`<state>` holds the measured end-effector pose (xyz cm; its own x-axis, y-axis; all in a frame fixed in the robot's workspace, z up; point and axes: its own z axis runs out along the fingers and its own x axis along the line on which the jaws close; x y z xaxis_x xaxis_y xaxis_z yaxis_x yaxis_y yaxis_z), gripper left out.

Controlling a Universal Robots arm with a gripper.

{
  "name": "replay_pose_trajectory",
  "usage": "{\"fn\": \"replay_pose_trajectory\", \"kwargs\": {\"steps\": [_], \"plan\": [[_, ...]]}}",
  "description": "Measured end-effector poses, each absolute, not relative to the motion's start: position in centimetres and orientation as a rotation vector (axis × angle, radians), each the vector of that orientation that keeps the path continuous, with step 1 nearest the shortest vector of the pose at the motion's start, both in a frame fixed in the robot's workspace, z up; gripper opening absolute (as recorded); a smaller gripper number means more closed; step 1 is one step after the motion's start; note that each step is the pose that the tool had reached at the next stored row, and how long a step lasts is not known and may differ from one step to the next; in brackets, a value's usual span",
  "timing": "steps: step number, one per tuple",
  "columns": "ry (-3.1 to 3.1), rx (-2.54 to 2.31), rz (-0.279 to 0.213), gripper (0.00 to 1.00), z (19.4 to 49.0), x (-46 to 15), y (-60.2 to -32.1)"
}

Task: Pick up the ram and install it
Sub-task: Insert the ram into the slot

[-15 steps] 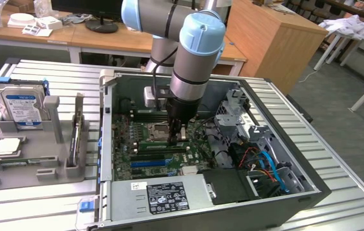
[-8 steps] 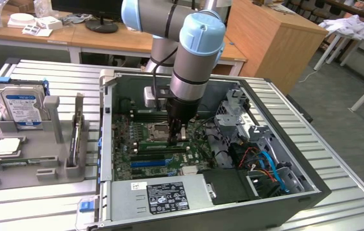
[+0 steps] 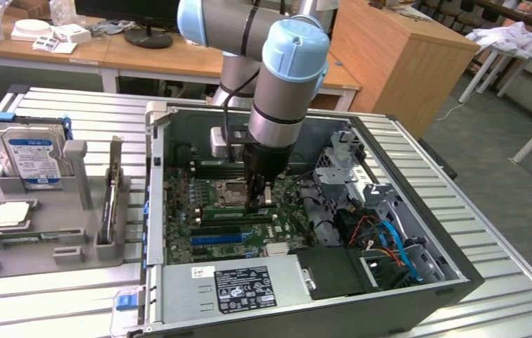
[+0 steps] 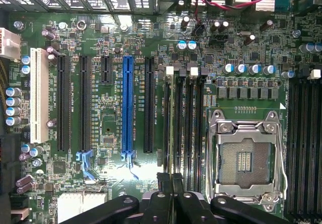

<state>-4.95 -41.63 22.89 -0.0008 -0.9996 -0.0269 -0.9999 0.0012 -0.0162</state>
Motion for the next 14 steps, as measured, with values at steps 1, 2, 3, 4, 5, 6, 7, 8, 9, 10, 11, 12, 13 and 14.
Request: {"fn": "replay_pose_trajectory", "kwargs": {"steps": [1, 2, 3, 4, 5, 6, 7, 8, 9, 10, 11, 12, 13, 14], "plan": [[2.201, -2.199, 0.012, 0.12, 22.88, -4.95, -41.63], [2.200, -2.199, 0.012, 0.12, 22.88, -4.95, -41.62], [2.199, -2.200, 0.013, 0.12, 22.88, -4.95, -41.62], [2.198, -2.200, 0.013, 0.12, 22.88, -4.95, -41.62], [2.197, -2.201, 0.014, 0.12, 22.88, -4.95, -41.62], [2.197, -2.202, 0.014, 0.12, 22.89, -4.95, -41.63], [2.196, -2.202, 0.014, 0.12, 22.89, -4.95, -41.62], [2.195, -2.203, 0.014, 0.12, 22.88, -4.95, -41.62], [2.194, -2.204, 0.014, 0.12, 22.88, -4.95, -41.62], [2.193, -2.205, 0.014, 0.12, 22.89, -4.95, -41.63], [2.192, -2.205, 0.015, 0.12, 22.88, -4.95, -41.63], [2.191, -2.206, 0.015, 0.12, 22.89, -4.95, -41.63], [2.190, -2.207, 0.015, 0.12, 22.89, -4.95, -41.63], [2.190, -2.208, 0.015, 0.12, 22.88, -4.95, -41.63]]}}
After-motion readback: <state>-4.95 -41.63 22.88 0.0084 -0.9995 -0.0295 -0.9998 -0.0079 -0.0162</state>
